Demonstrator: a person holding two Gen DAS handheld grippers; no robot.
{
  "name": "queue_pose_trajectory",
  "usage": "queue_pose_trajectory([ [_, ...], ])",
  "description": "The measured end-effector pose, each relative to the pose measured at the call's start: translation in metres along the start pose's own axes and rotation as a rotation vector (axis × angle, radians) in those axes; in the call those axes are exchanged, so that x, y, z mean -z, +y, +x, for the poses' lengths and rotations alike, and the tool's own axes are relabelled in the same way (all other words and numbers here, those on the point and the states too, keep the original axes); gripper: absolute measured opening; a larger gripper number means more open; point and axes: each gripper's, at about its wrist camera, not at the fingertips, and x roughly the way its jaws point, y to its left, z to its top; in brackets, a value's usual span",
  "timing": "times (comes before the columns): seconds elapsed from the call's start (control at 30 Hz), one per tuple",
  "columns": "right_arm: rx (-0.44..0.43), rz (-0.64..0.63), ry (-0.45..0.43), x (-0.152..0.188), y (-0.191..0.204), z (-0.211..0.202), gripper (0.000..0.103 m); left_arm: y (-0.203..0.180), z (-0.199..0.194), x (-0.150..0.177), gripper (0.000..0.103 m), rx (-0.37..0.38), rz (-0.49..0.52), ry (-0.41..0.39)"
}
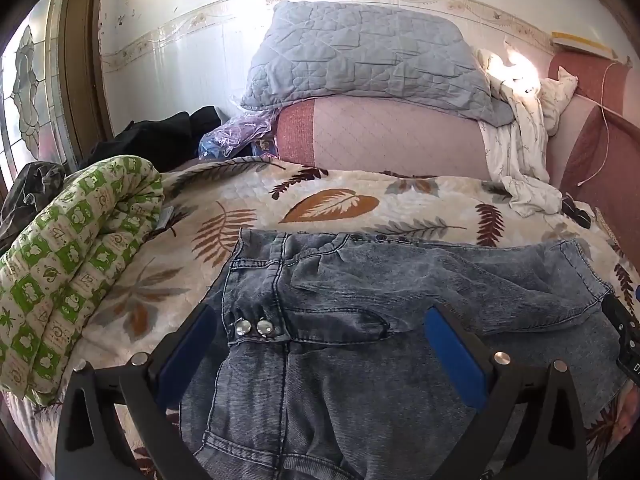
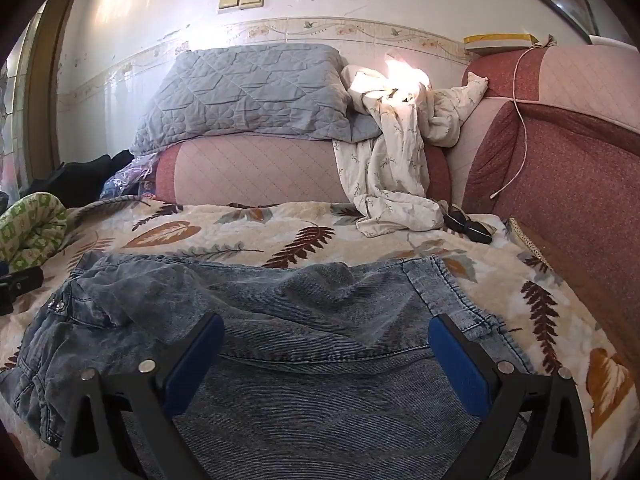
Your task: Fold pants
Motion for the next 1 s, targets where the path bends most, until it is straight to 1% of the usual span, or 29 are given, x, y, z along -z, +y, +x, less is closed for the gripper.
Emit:
queue_pose_trajectory([
  [0.3,0.0,0.0,0.002,0.0,0.001,0.0,0.103,0.0,0.002,0.002,0.103,0.002,0.005,0.007],
  [0.4,-0.002,0.003,0.005,0.007,0.002,-0.001,0.103,0.0,0.003,0.003,0.103,-0.001,0.007,0.011],
  [0.63,0.0,0.021,0.011,0.001,-0.001,0.001,0.103,-0.001,0.005,0.004,0.103,-0.003,0.011,0.019],
  [0.8,0.016,0.01,-0.009,0.0,-0.003,0.001,0.103,-0.001,0.008,0.005,0.103,-0.005,0.016,0.025],
  [1.0,0.008,0.034,-0.021,0.0,-0.006,0.001,0.103,0.0,0.008,0.005,0.103,-0.005,0.016,0.027],
])
